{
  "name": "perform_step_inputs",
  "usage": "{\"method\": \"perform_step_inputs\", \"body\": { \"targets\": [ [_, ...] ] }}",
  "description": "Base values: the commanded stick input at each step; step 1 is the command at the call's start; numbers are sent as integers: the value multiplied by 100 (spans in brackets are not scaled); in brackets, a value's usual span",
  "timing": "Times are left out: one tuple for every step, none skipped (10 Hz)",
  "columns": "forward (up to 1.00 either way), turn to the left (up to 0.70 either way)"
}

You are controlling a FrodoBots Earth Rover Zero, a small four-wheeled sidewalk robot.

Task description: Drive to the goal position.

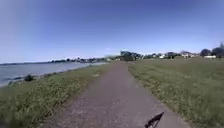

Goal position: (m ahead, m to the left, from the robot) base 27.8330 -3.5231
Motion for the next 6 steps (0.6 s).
{"method": "perform_step_inputs", "body": {
  "targets": [
    [70,-9],
    [70,-24],
    [70,0],
    [70,0],
    [70,0],
    [70,0]
  ]
}}
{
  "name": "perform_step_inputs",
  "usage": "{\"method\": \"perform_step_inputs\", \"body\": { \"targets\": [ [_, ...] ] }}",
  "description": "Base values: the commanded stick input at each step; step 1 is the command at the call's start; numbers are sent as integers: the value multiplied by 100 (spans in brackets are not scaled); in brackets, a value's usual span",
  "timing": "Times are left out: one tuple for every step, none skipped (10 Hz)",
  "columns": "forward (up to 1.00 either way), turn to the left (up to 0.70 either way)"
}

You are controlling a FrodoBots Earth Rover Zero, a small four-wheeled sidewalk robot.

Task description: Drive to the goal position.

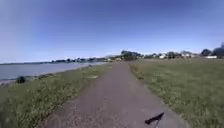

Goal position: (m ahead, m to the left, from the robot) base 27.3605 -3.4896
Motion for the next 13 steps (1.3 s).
{"method": "perform_step_inputs", "body": {
  "targets": [
    [70,0],
    [70,0],
    [70,0],
    [70,0],
    [70,0],
    [70,0],
    [70,0],
    [70,0],
    [70,0],
    [70,0],
    [70,0],
    [70,0],
    [70,-14]
  ]
}}
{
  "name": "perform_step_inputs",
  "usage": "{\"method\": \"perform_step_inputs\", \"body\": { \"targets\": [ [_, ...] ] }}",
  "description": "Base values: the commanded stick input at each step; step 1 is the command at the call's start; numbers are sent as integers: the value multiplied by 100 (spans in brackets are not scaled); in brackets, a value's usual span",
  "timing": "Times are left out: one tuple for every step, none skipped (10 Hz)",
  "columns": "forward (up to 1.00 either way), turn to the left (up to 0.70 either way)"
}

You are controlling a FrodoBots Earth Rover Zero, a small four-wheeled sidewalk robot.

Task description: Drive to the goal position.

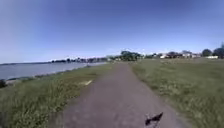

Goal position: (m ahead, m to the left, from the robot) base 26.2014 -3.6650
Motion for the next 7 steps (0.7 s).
{"method": "perform_step_inputs", "body": {
  "targets": [
    [70,-23],
    [70,-5],
    [70,0],
    [70,0],
    [70,0],
    [70,0],
    [70,0]
  ]
}}
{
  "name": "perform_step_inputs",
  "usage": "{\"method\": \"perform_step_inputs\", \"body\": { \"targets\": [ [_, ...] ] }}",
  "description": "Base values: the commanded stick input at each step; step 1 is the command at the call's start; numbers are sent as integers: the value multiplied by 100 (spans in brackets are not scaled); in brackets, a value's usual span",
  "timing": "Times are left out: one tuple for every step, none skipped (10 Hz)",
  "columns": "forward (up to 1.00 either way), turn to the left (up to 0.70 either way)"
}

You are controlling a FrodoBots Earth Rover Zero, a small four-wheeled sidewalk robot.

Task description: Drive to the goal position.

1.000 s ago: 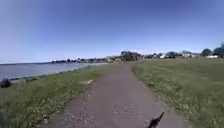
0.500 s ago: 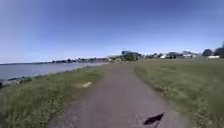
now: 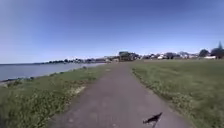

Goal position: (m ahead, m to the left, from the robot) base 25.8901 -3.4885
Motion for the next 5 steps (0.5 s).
{"method": "perform_step_inputs", "body": {
  "targets": [
    [70,0],
    [70,0],
    [70,0],
    [70,0],
    [70,0]
  ]
}}
